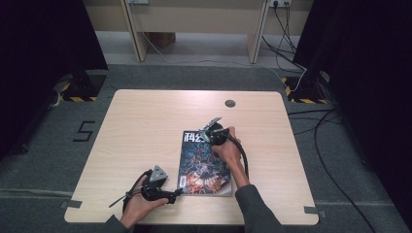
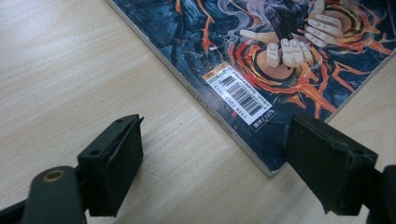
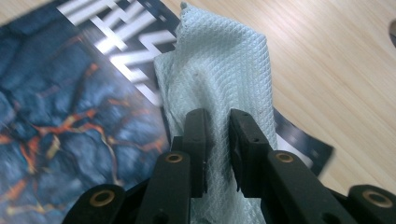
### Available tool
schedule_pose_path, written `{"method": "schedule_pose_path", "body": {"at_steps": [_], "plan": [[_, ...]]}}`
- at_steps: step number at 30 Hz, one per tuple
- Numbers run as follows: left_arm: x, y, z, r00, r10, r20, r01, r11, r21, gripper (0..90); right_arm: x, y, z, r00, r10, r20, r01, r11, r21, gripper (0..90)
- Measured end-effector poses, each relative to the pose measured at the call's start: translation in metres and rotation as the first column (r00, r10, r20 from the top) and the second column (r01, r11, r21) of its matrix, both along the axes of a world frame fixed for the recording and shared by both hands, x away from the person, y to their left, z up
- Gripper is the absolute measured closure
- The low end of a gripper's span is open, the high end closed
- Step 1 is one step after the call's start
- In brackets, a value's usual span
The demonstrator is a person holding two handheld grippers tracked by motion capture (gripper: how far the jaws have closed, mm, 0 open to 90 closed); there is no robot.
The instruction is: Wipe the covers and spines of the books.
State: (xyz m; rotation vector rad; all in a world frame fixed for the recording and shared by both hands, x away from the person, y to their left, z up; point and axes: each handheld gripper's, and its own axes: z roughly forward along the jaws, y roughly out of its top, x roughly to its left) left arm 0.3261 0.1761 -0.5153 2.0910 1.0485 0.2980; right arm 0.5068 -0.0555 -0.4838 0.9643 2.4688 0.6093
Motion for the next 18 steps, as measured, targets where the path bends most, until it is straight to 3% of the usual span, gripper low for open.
{"method": "schedule_pose_path", "body": {"at_steps": [11,18], "plan": [[0.0,0.0,0.0,1.0,-0.002,0.0,0.002,1.0,0.0,18.4,0.008,0.043,-0.001,0.9986,0.05,-0.016,-0.049,0.9985,0.023,77.7],[0.0,0.0,0.0,1.0,0.0,0.0,0.0,1.0,-0.001,18.3,0.002,0.059,-0.002,0.9921,0.125,-0.007,-0.125,0.9917,0.03,77.7]]}}
